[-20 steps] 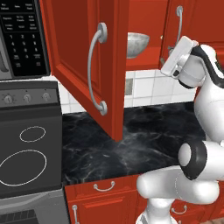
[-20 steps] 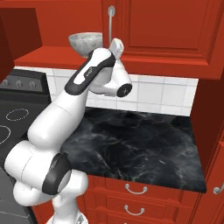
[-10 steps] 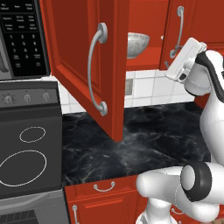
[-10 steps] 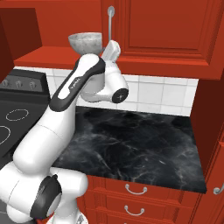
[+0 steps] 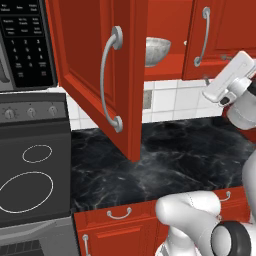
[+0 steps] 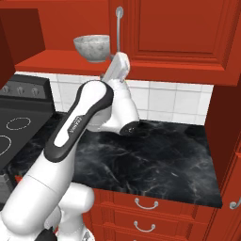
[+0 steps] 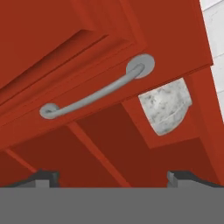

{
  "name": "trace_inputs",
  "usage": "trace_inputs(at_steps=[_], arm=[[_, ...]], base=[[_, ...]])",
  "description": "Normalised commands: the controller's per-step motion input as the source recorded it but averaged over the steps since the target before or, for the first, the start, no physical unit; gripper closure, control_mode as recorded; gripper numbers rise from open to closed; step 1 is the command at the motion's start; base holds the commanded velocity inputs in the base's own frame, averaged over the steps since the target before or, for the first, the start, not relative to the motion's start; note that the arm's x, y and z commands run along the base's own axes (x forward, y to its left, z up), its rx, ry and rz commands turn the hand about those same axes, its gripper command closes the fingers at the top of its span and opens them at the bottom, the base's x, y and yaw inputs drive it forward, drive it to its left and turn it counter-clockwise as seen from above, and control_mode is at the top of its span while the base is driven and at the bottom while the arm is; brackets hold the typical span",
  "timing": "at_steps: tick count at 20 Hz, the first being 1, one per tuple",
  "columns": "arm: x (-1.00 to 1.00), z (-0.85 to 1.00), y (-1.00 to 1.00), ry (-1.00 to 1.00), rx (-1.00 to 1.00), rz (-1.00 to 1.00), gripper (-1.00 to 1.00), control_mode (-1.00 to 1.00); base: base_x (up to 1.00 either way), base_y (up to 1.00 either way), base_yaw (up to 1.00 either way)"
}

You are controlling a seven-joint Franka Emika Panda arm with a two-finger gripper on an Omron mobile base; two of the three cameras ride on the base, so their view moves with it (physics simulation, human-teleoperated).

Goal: Open the cabinet. Pick the bowls from the counter and place them in the cabinet. Then close the cabinet.

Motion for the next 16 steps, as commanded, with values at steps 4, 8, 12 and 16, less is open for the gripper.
trace_inputs(at_steps=[4,8,12,16], arm=[[-0.76,0.02,-0.19,-0.02,0.00,0.00,-1.00,-1.00],[-0.74,0.00,-0.10,0.00,0.00,0.00,-1.00,-1.00],[-0.76,0.03,-0.02,0.00,-0.03,0.00,-1.00,-1.00],[-0.64,0.38,-0.05,0.01,0.00,0.00,-1.00,-1.00]], base=[[0.00,0.00,0.00],[0.00,0.00,0.00],[0.00,0.00,0.00],[0.00,0.00,0.00]])
